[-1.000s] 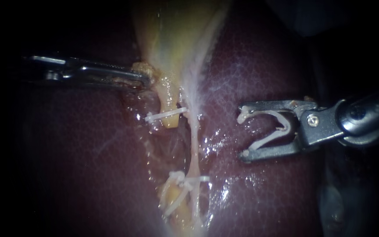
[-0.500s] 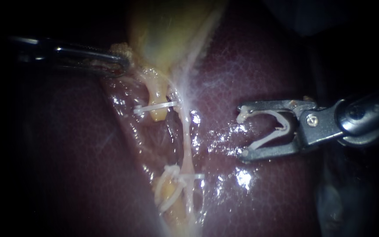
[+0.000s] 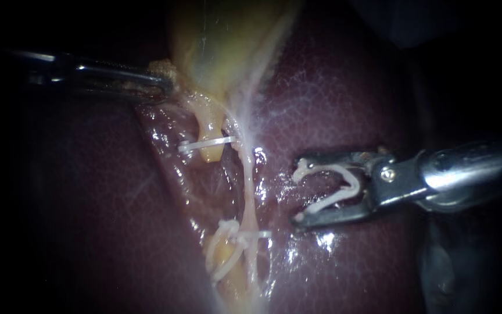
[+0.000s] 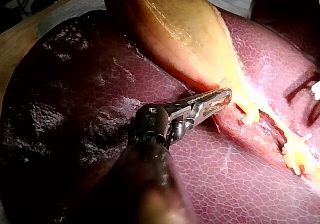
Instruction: Clipping second clip right tube
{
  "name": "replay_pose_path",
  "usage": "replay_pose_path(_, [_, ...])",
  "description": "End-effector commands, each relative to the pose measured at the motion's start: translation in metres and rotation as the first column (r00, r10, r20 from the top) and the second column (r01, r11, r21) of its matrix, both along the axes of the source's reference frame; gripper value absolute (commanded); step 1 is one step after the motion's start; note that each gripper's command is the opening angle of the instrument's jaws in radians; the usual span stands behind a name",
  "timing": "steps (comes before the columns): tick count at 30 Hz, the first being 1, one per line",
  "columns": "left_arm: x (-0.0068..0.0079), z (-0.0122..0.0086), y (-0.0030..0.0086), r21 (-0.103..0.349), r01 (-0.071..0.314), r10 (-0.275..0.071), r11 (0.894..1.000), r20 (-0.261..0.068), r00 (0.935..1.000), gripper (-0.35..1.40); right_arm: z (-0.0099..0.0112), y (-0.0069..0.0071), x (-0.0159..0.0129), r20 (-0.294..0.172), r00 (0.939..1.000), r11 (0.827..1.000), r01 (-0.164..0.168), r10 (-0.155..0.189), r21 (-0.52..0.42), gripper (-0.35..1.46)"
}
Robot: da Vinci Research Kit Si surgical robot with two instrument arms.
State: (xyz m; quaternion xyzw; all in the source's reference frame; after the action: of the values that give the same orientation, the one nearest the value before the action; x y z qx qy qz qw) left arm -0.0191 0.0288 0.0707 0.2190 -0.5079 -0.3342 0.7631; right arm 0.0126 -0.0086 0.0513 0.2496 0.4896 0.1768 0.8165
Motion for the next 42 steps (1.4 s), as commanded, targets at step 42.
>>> replay_pose_path(42, [-0.0005,0.0000,-0.0007,-0.004,0.004,-0.004,1.000,-0.004,1.0000,-0.35,0.0114,-0.0042,0.0050,0.025,0.9980,0.914,-0.062,0.057,0.401,0.49])
